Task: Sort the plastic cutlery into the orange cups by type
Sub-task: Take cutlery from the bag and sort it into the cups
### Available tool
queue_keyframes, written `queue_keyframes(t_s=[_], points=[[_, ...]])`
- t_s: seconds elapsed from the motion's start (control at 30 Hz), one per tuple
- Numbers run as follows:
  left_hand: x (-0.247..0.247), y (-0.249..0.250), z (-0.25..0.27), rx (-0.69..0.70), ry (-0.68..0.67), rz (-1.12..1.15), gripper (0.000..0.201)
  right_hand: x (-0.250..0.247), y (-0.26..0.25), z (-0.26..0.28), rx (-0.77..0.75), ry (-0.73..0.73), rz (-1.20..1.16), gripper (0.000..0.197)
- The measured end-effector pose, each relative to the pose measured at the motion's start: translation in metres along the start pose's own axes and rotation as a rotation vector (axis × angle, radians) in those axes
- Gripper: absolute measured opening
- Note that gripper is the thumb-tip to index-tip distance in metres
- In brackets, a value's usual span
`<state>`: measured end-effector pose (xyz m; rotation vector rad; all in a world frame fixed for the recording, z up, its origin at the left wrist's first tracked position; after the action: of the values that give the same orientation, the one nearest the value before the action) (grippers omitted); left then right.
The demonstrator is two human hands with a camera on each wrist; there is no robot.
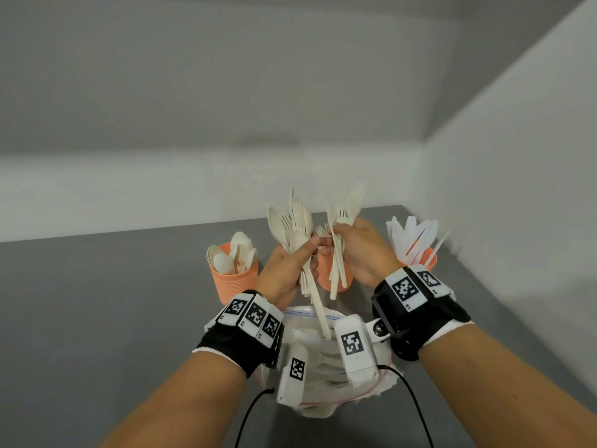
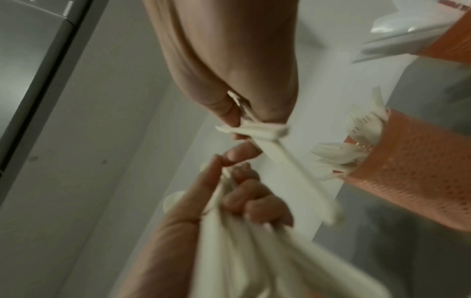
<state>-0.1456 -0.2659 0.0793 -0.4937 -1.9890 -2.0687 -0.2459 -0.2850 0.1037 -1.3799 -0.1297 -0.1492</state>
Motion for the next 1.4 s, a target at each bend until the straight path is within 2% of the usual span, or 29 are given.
queue_keyframes(t_s=[0.1, 0.17, 0.27, 0.37, 0.47, 0.6, 0.73, 0.83, 0.9, 1.0, 1.07, 1.13, 1.23, 1.3, 1.4], points=[[-0.004, 0.003, -0.002, -0.048, 0.033, 0.083, 0.010, -0.009, 0.000, -0.011, -0.021, -0.002, -0.108, 0.009], [-0.010, 0.007, -0.004, -0.074, 0.058, 0.137, 0.008, -0.021, -0.008, -0.018, -0.052, 0.010, -0.189, 0.018], [-0.019, 0.010, -0.007, -0.092, 0.087, 0.157, 0.009, -0.036, -0.022, -0.032, -0.084, -0.003, -0.196, 0.017], [-0.021, 0.015, -0.007, -0.077, 0.066, 0.129, 0.012, -0.057, -0.029, -0.054, -0.111, 0.117, -0.193, 0.018], [-0.024, 0.016, -0.007, -0.077, 0.038, 0.094, 0.014, -0.066, -0.038, -0.073, -0.227, 0.228, -0.179, 0.019], [-0.030, 0.012, -0.006, -0.098, 0.029, 0.058, 0.017, -0.063, -0.030, -0.092, -0.335, 0.294, -0.003, 0.013], [-0.031, 0.009, -0.005, -0.120, 0.001, 0.032, 0.025, -0.063, -0.005, -0.110, -0.318, 0.310, 0.144, 0.034], [-0.030, 0.007, -0.005, -0.141, 0.013, 0.037, 0.027, -0.057, 0.007, -0.115, -0.315, 0.255, 0.225, 0.055], [-0.029, 0.006, -0.006, -0.150, -0.002, 0.069, 0.024, -0.051, 0.007, -0.115, -0.353, 0.224, 0.317, 0.051], [-0.026, 0.006, -0.007, -0.140, -0.045, 0.110, 0.020, -0.042, 0.014, -0.116, -0.336, 0.155, 0.376, 0.026], [-0.026, 0.007, -0.007, -0.128, -0.043, 0.098, 0.026, -0.037, 0.022, -0.117, -0.288, 0.107, 0.435, 0.024], [-0.025, 0.007, -0.007, -0.124, -0.023, 0.100, 0.023, -0.031, 0.025, -0.116, -0.277, 0.048, 0.590, 0.023], [-0.023, 0.007, -0.005, -0.137, 0.012, 0.099, 0.026, -0.023, 0.026, -0.110, -0.281, -0.018, 0.756, 0.008], [-0.024, 0.009, -0.003, -0.129, 0.029, 0.104, 0.017, -0.023, 0.021, -0.105, -0.302, -0.034, 0.718, 0.033], [-0.027, 0.010, 0.000, -0.125, 0.030, 0.095, 0.018, -0.017, -0.004, -0.090, -0.396, -0.069, 0.699, 0.063]])
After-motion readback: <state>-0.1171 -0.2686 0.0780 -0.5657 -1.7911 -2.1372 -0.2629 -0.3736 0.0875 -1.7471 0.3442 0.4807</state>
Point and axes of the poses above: each hand's wrist, its own z-axis away from the middle knuckle, its own x-axis out of the palm, y = z × x, the point moved 10 cm from there along -z, towards the middle knuckle, and after that the axes turned 3 degrees about y, right-handed, at the moved point
